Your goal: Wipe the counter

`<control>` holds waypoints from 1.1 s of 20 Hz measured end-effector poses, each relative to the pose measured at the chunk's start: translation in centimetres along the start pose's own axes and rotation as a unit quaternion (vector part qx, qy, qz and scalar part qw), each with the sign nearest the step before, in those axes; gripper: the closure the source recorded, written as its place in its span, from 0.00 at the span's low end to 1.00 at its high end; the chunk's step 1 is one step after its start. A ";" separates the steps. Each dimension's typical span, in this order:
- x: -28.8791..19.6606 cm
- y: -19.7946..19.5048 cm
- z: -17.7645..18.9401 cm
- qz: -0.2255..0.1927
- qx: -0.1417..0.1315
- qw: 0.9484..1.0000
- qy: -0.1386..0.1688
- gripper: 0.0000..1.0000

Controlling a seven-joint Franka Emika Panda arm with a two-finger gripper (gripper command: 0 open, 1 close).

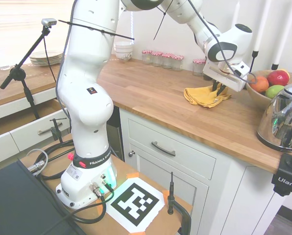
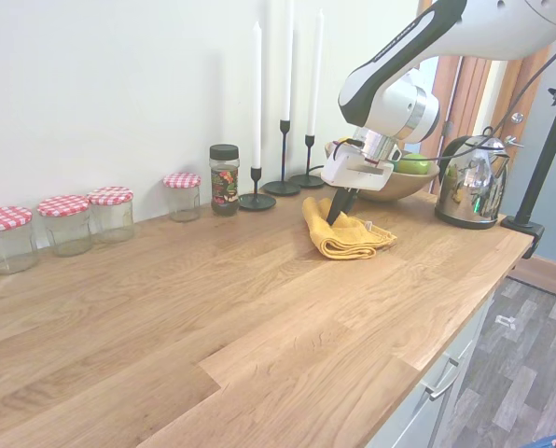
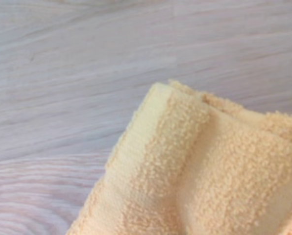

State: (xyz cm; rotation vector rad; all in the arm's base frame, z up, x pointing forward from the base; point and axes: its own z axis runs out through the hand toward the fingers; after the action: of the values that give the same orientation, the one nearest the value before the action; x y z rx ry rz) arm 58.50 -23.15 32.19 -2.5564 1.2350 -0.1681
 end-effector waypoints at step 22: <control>-9.6 -9.5 2.7 -0.059 -0.046 0.997 0.031 1.00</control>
State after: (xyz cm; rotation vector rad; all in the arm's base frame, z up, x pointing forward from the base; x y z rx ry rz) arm 60.20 -9.49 32.80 -2.7253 1.1390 -0.2221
